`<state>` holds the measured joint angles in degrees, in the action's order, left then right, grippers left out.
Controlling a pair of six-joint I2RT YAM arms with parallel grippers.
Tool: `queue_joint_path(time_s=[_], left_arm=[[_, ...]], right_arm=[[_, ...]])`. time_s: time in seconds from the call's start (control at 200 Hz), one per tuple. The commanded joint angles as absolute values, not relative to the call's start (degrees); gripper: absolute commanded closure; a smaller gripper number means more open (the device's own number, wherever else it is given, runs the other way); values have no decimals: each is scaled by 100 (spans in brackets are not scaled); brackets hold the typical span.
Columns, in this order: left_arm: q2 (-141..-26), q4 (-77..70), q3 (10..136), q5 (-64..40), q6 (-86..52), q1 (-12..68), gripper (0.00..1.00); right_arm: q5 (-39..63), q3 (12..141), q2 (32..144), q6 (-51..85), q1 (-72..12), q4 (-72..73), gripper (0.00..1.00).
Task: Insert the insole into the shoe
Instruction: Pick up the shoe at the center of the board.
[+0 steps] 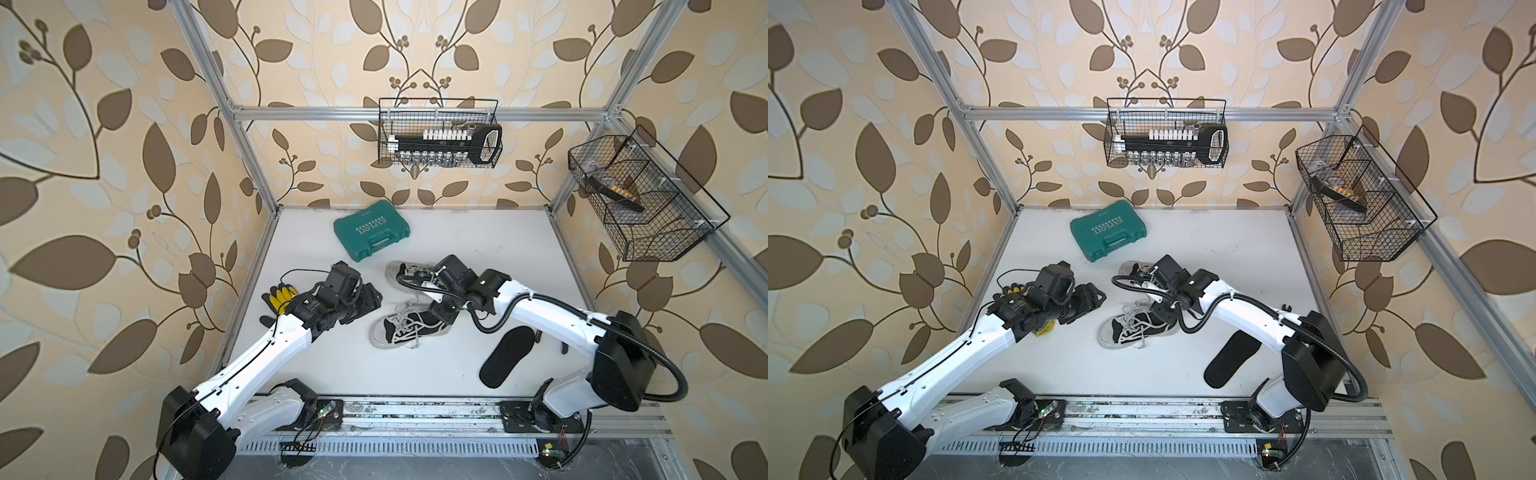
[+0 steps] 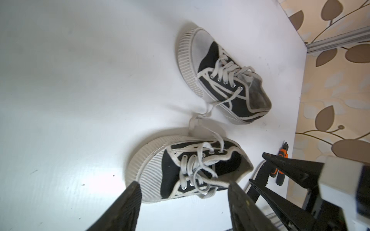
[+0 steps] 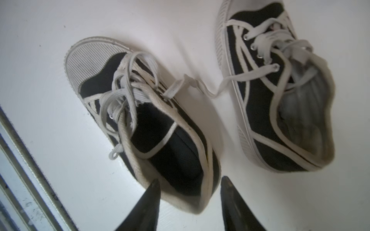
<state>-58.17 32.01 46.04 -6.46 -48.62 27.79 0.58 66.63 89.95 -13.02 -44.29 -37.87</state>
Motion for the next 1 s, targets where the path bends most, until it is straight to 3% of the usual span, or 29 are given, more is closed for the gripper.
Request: queue_joint_path(time_s=[0.0, 0.215, 0.29, 0.415, 0.545, 0.61, 0.995], left_arm=[[-5503, 3415, 4372, -1146, -4554, 2430, 30], [-5210, 3485, 3937, -1409, -4465, 1979, 30], [-5108, 3523, 3818, -1431, -4448, 1872, 30], [-4993, 3508, 3650, -1513, -4447, 1734, 30], [-4992, 3450, 3638, -1660, -4456, 1738, 30], [-5039, 3425, 3654, -1739, -4441, 1733, 30], [-5155, 3367, 3744, -1759, -4395, 1732, 30]], right_arm=[[1, 7003, 9419, -1860, -4642, -3600, 52], [108, 7480, 10354, -1978, -4837, -3347, 57], [165, 7540, 10510, -1987, -4840, -3275, 64], [245, 7538, 10430, -1819, -4858, -3339, 89], [310, 7330, 10103, -1300, -4880, -3307, 92], [145, 7472, 10131, -771, -4883, -3558, 100], [215, 7450, 9579, 1031, -5107, -3814, 100]])
